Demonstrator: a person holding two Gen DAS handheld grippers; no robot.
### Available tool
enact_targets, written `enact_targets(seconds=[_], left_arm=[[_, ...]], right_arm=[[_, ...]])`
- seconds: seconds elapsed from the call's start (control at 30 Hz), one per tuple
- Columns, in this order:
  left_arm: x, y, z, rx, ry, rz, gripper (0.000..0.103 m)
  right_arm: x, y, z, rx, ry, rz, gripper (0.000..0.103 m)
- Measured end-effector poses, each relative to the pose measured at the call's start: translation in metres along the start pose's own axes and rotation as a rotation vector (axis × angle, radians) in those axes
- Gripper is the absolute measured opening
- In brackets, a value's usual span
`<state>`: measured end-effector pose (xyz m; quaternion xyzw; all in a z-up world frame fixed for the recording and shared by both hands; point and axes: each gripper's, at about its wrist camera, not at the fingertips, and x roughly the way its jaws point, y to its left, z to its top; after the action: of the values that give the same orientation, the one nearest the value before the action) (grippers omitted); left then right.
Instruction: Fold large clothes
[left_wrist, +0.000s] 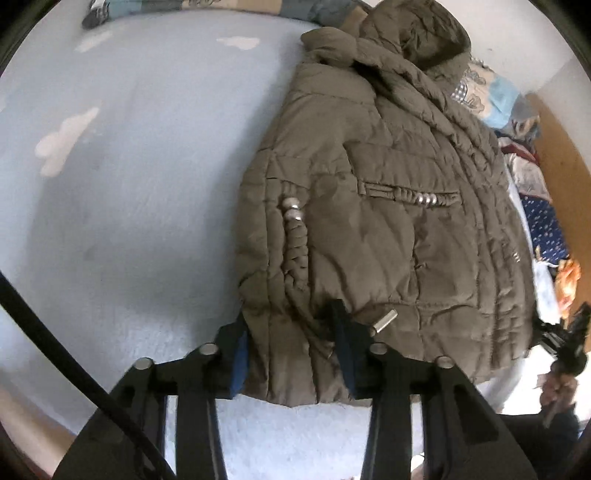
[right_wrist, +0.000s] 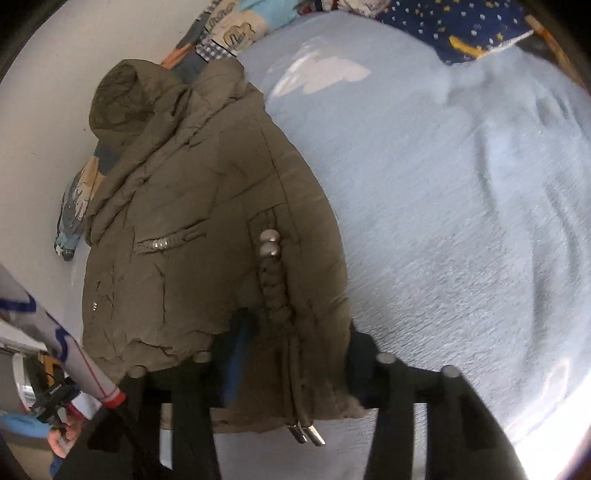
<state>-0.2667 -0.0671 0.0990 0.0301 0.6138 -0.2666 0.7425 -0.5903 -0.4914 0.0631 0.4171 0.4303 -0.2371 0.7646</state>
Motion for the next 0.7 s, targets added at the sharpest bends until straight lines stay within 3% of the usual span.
enact_targets(seconds=[0.07,0.27,0.4,0.6,0.7], left_arm=[[-0.004,-0.004,-0.004,0.015,-0.033,0.020,0.022],[-0.030,-0.017,-0.018,0.073,-0.109,0.088,0.015],[-0.031,-0.018,-0.018,0.071,-0.095,0.094,0.015],[-0.035,-0.010,-0.017,0.032,-0.079,0.117,0.015],[-0.028,0.000,-0.006,-0.016,-0.060,0.141,0.027]], right_arm=[[-0.003,0.005,-0.002,-0.029,-0.018,-0.011,0.020],[-0.029,0.026,-0.016,-0.095,-0.106,-0.042,0.015],[-0.042,0.029,-0.018,-0.107,-0.121,-0.033,0.015],[-0.052,0.032,-0.035,-0.137,-0.072,-0.054,0.015],[-0.048,0.029,-0.045,-0.133,-0.041,-0.066,0.016]])
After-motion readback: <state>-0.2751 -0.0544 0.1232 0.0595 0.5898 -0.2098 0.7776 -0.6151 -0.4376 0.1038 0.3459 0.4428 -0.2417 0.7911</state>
